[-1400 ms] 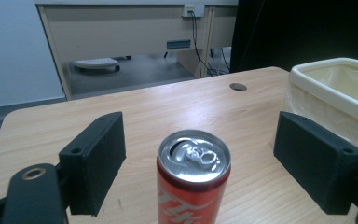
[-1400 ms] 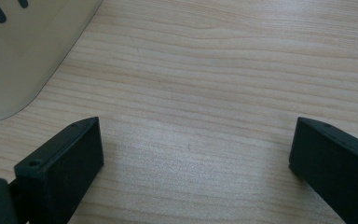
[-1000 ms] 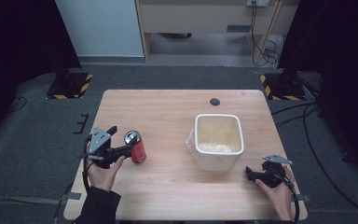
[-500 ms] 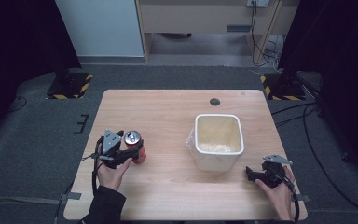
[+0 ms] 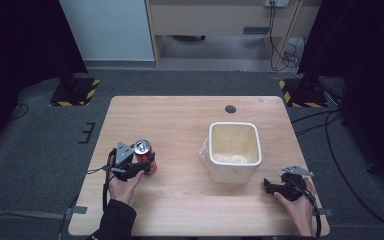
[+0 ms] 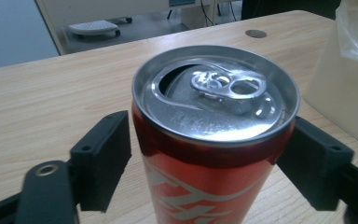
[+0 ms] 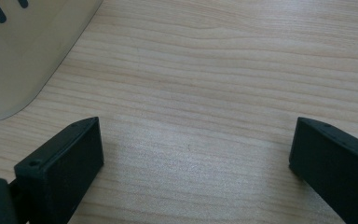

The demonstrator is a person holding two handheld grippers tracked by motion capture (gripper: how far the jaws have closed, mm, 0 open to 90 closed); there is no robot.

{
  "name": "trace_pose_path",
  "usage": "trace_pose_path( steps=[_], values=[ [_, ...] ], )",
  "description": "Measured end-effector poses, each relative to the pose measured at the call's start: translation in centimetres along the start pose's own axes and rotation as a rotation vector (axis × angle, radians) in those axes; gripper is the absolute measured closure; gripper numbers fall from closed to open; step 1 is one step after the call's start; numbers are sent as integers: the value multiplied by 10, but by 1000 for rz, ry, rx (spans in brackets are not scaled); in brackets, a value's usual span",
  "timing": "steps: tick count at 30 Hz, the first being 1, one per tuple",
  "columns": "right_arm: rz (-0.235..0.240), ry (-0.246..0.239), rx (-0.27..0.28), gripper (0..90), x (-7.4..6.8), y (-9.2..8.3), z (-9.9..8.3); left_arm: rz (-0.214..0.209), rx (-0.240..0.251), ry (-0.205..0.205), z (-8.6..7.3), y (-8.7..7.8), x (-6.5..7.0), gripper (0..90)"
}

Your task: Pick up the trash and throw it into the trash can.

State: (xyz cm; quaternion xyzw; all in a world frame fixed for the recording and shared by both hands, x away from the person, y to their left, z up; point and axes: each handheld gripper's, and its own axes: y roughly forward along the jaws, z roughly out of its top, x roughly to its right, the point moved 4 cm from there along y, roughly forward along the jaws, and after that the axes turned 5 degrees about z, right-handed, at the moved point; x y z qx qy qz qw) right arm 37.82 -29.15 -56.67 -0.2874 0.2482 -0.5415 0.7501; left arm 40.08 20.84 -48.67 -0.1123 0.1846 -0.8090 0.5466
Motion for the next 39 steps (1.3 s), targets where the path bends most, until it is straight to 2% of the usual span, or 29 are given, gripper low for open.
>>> trace_pose_path(
  steps=[5, 15, 25, 39],
  values=[
    [0, 1, 0, 30, 0, 0, 0, 4, -5, 6, 0, 0, 1, 328],
    [0, 2, 1, 30, 0, 0, 0, -5, 8, -12, 4, -3, 1, 332],
    [0, 0, 0, 30, 0, 0, 0, -17, 66, -6, 22, -17, 6, 332],
    [0, 2, 1, 30, 0, 0, 0, -53, 133, 13, 49, -31, 21, 332]
  ],
)
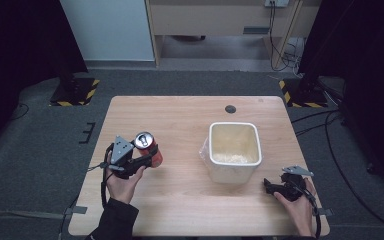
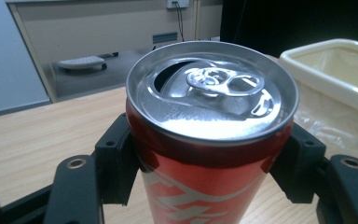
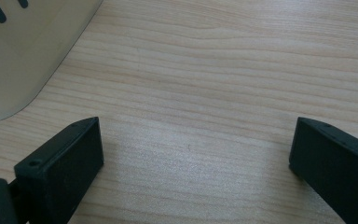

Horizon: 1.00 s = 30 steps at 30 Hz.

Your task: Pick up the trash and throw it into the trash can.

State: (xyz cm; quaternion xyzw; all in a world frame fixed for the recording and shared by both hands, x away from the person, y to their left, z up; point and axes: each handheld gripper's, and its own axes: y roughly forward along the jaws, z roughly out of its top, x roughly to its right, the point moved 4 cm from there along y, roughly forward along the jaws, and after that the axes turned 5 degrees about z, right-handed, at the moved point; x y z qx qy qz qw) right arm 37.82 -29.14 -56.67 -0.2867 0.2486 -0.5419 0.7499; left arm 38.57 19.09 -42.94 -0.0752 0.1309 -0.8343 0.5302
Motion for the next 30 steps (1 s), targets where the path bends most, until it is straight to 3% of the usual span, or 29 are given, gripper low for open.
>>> trace_pose_path(
  steps=[30],
  values=[
    [0, -1, -1, 30, 0, 0, 0, -104, 110, 26, 61, 4, 49, 332]
  ],
)
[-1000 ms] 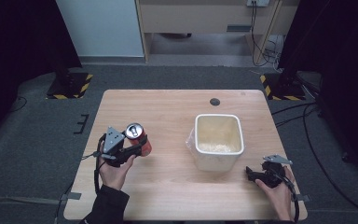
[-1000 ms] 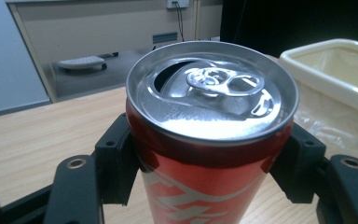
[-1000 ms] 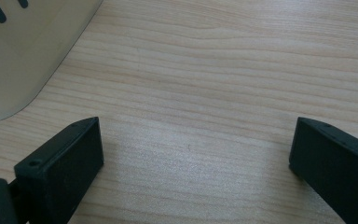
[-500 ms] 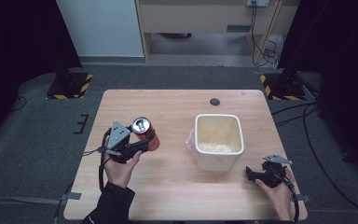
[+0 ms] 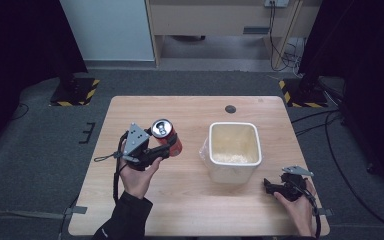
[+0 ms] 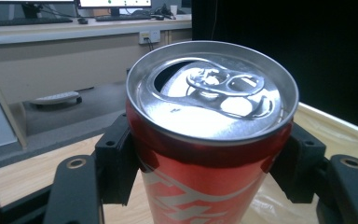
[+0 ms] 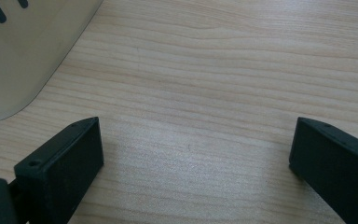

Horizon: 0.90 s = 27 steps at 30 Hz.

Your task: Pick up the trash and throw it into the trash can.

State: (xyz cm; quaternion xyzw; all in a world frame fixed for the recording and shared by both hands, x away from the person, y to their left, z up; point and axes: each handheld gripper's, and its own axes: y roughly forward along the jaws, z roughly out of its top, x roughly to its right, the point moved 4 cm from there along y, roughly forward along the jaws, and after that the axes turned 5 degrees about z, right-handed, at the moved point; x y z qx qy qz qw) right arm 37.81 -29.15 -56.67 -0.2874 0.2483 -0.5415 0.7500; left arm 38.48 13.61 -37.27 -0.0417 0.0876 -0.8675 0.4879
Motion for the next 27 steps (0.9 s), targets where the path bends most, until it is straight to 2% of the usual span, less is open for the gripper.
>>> trace_pose_path(
  steps=[21, 27],
  values=[
    [0, 2, 1, 30, 0, 0, 0, -78, 44, 35, 32, 18, 38, 332],
    [0, 0, 0, 30, 0, 0, 0, -102, 55, 34, 38, 25, 49, 332]
  ],
)
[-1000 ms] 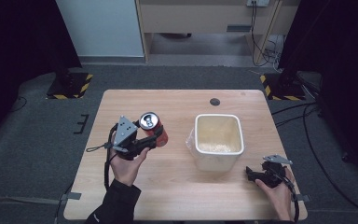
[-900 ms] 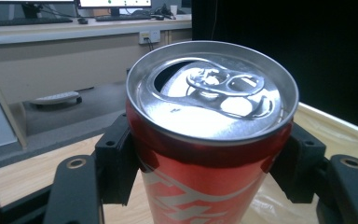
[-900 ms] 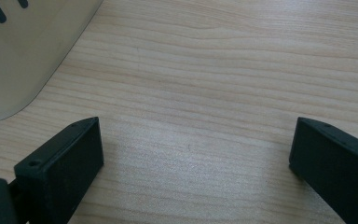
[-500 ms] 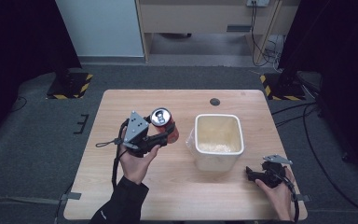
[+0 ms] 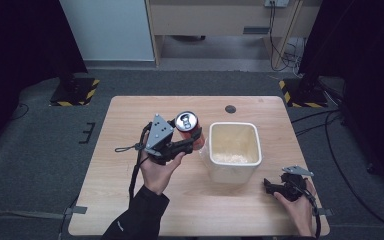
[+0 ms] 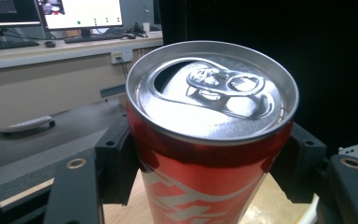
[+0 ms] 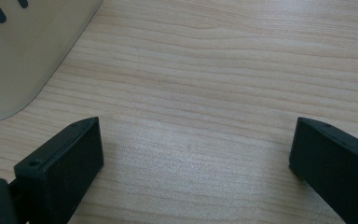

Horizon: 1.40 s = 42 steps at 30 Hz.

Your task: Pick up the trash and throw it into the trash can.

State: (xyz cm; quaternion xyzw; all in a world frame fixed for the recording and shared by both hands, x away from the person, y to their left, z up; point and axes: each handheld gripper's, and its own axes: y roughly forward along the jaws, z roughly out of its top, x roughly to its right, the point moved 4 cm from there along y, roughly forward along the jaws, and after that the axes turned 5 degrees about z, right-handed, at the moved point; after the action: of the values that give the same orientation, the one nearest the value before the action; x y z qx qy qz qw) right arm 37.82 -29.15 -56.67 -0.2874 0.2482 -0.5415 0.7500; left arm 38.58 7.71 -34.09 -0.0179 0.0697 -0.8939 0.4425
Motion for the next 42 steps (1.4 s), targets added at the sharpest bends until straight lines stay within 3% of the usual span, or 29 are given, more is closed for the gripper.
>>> trace_pose_path(
  steps=[25, 42],
  values=[
    [0, 2, 1, 30, 0, 0, 0, -68, 0, 2, 1, 47, 38, 332],
    [0, 2, 1, 30, 0, 0, 0, -83, -70, 4, -25, 77, 50, 332]
  ],
)
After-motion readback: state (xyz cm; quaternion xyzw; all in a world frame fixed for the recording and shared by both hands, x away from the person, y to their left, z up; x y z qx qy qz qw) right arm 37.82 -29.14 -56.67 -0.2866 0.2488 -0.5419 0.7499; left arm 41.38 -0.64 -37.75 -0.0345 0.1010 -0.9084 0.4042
